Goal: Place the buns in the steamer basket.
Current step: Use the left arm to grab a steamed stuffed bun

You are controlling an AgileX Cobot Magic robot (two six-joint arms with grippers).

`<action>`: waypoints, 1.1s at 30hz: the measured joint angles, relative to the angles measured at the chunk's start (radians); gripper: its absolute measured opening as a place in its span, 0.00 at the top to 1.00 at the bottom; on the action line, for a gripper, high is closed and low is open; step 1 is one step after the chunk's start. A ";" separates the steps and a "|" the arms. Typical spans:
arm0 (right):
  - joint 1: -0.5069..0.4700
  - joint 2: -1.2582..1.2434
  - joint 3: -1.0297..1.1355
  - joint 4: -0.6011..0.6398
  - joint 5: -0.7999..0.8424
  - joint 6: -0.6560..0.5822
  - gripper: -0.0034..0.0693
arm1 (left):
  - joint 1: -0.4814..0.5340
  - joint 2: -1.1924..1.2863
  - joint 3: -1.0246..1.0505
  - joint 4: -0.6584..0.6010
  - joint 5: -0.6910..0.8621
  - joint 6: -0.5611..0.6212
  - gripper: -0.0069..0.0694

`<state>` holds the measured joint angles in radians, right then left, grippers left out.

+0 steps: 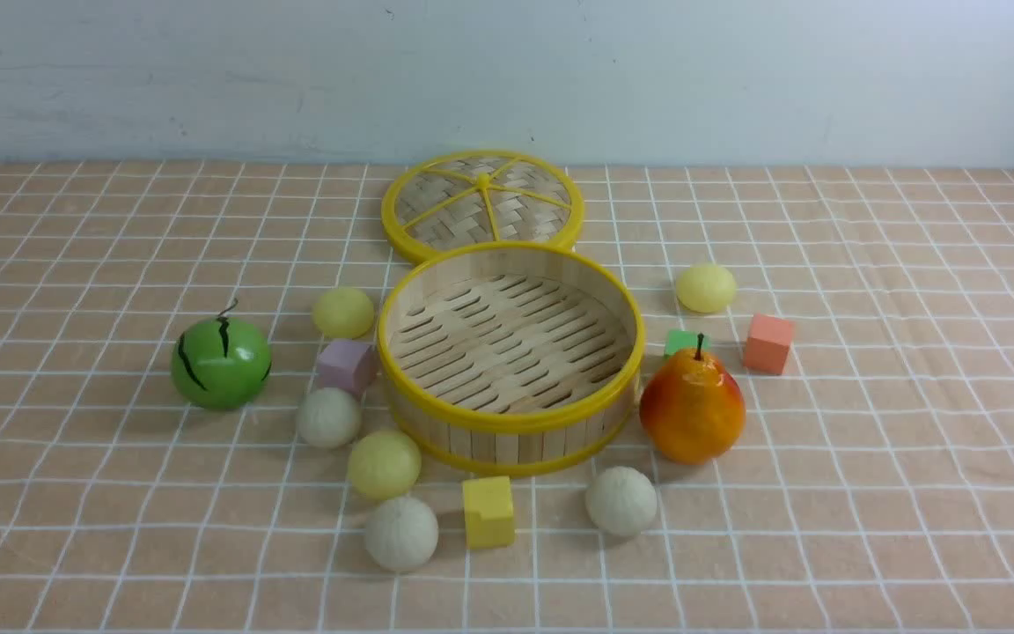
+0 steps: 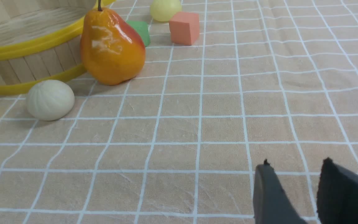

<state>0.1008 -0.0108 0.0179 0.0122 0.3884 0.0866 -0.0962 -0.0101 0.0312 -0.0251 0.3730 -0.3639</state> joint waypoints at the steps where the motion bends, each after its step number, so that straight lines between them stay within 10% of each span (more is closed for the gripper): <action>1: 0.000 0.000 0.000 0.000 0.000 0.000 0.62 | 0.000 0.000 0.000 0.000 0.000 0.000 0.60; 22: 0.000 0.000 0.000 0.000 0.000 0.000 0.62 | 0.000 0.000 0.000 -0.008 -0.024 -0.004 0.60; 33: 0.000 0.000 0.000 0.000 0.000 0.000 0.62 | 0.000 0.000 -0.004 -0.446 -0.389 -0.210 0.61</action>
<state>0.1008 -0.0108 0.0179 0.0122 0.3884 0.0866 -0.0962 -0.0101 0.0271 -0.4716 -0.0161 -0.5739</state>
